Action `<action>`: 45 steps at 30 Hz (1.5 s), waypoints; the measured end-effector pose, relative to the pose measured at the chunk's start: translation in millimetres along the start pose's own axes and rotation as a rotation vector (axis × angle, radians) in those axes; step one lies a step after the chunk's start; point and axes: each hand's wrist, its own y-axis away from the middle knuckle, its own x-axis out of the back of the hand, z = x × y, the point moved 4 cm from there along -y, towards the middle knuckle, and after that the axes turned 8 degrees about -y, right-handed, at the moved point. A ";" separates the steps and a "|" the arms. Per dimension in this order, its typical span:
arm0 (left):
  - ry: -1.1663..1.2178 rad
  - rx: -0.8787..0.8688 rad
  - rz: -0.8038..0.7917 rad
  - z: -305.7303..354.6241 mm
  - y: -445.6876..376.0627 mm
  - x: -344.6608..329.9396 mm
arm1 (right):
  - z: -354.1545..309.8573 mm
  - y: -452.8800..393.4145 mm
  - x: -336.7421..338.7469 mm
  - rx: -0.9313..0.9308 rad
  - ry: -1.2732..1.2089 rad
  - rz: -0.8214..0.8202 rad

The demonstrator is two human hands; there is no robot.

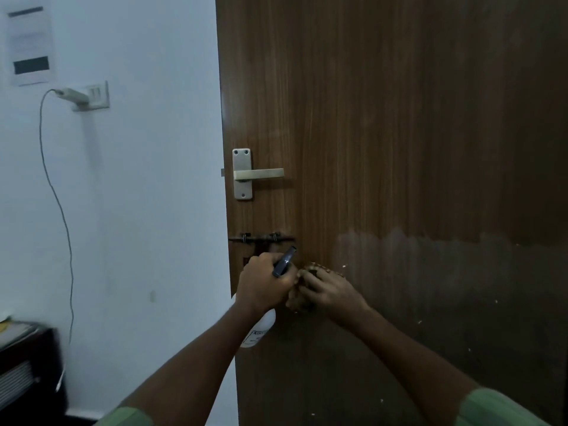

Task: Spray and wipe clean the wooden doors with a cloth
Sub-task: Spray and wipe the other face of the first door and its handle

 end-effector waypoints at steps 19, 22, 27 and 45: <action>-0.339 0.038 -0.227 58.2 7.1 -68.9 | 167.8 -44.2 127.4 -0.450 -0.289 0.286; -0.419 0.102 -0.196 78.3 -3.5 -83.8 | 178.0 -42.5 133.3 -0.238 -0.246 0.118; -0.329 0.098 -0.190 83.8 -5.1 -95.0 | 170.1 -24.9 122.6 -0.282 -0.227 0.169; 0.078 -0.018 -0.097 61.9 -32.6 -86.9 | 121.8 24.4 82.9 -0.579 -0.089 0.324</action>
